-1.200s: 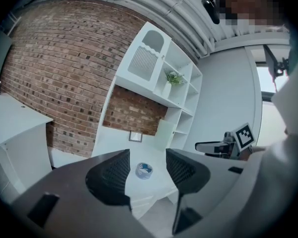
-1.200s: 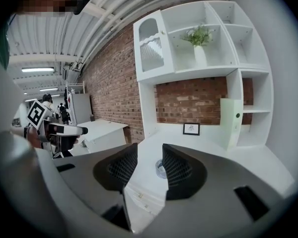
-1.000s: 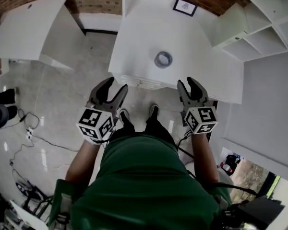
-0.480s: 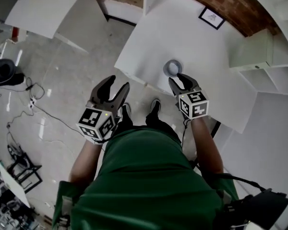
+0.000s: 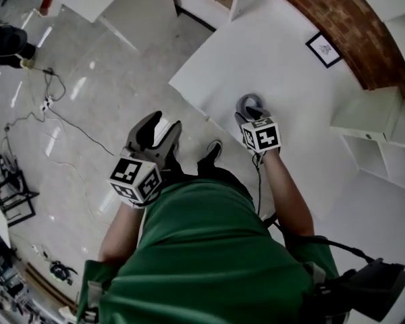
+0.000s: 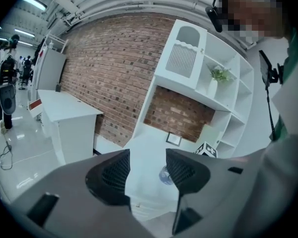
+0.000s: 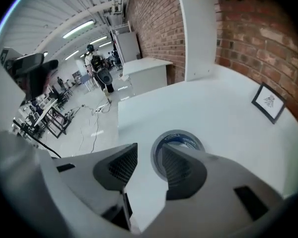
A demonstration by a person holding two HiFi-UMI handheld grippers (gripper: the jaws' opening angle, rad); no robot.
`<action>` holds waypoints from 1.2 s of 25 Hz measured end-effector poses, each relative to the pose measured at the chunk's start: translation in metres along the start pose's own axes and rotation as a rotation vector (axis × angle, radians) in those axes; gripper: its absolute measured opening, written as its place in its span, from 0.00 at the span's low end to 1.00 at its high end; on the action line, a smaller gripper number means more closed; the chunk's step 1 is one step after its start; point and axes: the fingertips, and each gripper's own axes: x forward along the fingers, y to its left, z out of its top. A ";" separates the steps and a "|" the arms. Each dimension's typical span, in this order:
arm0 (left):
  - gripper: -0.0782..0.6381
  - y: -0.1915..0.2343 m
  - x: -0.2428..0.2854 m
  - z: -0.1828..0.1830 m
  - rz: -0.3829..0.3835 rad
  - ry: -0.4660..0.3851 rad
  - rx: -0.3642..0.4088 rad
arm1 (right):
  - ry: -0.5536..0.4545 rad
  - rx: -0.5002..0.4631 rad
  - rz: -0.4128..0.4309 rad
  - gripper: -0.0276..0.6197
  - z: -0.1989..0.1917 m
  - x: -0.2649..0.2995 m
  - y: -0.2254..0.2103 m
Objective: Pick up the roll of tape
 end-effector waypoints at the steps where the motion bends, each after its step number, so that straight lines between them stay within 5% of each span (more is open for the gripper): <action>1: 0.42 0.003 -0.003 -0.001 0.019 -0.004 -0.011 | 0.030 -0.016 0.003 0.31 -0.002 0.007 -0.002; 6: 0.42 0.016 -0.015 0.004 0.074 -0.026 -0.043 | 0.138 -0.048 0.003 0.31 -0.006 0.029 -0.009; 15: 0.42 0.048 -0.027 0.020 0.062 -0.059 -0.067 | 0.255 -0.052 -0.020 0.28 -0.008 0.045 -0.003; 20: 0.42 0.069 -0.034 0.026 0.039 -0.058 -0.072 | 0.277 -0.050 -0.056 0.17 -0.010 0.048 0.004; 30: 0.42 0.086 -0.029 0.044 -0.055 -0.055 -0.079 | -0.104 0.158 0.001 0.14 0.056 0.012 0.035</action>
